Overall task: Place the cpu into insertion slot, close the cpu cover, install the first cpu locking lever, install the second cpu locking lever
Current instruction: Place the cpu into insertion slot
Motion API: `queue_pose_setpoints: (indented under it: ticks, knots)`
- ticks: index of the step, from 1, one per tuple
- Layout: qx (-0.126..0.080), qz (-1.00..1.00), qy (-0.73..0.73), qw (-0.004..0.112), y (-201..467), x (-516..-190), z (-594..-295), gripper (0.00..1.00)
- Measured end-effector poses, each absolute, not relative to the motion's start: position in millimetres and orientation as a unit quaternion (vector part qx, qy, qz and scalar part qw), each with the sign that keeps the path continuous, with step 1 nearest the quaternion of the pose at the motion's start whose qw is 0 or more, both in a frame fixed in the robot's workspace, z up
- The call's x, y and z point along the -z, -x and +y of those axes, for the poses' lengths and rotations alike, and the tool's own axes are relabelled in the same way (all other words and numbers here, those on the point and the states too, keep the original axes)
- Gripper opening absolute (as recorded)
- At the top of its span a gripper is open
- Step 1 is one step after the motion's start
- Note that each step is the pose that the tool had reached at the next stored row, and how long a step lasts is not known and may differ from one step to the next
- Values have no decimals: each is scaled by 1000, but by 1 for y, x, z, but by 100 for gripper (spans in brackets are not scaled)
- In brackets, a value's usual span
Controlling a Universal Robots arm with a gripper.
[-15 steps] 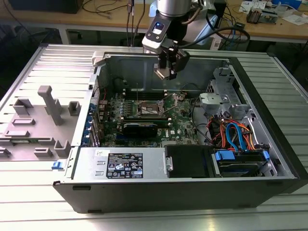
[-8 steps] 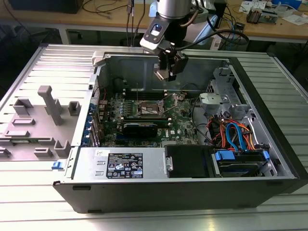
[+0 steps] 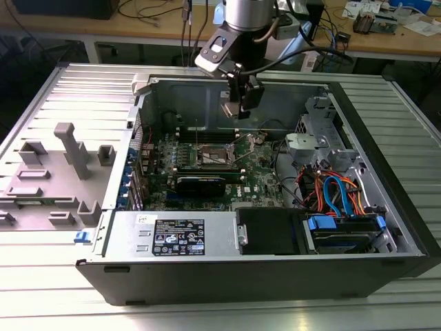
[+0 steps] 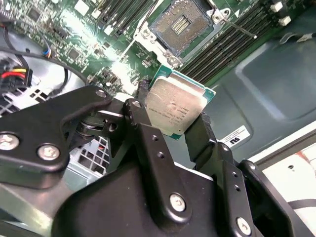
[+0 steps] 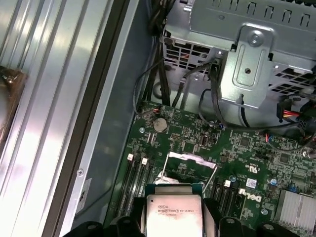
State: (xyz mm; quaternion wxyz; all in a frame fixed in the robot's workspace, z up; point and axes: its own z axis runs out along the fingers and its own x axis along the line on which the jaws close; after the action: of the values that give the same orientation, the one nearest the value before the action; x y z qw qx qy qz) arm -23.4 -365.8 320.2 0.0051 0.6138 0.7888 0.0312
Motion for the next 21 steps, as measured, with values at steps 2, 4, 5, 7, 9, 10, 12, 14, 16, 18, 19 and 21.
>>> queue_pose_setpoints:
  ticks: [2, 4, 5, 7, 9, 10, 12, 14, 16, 18, 19, 21]
  knots:
    - [-30, 778, -627, 5, 23, -319, -366, 54]
    - [-29, 761, -648, 4, 23, -317, -366, 54]
    - [-29, 756, -654, 4, 23, -316, -366, 54]
    - [-28, 742, -669, 4, 23, -314, -366, 54]
    - [-26, 729, -684, 3, 23, -312, -366, 54]
    - [-25, 725, -688, 3, 23, -312, -366, 54]
    - [-23, 716, -698, 2, 23, -310, -366, 54]
    - [-20, 706, -708, 1, 23, -309, -366, 54]
    - [-18, 697, -717, 0, 23, -308, -366, 54]
    - [-18, 697, -717, 0, 23, -308, -366, 54]
    - [-18, 697, -717, 0, 23, -308, -366, 54]
    - [-18, 697, -717, 0, 23, -308, -366, 54]
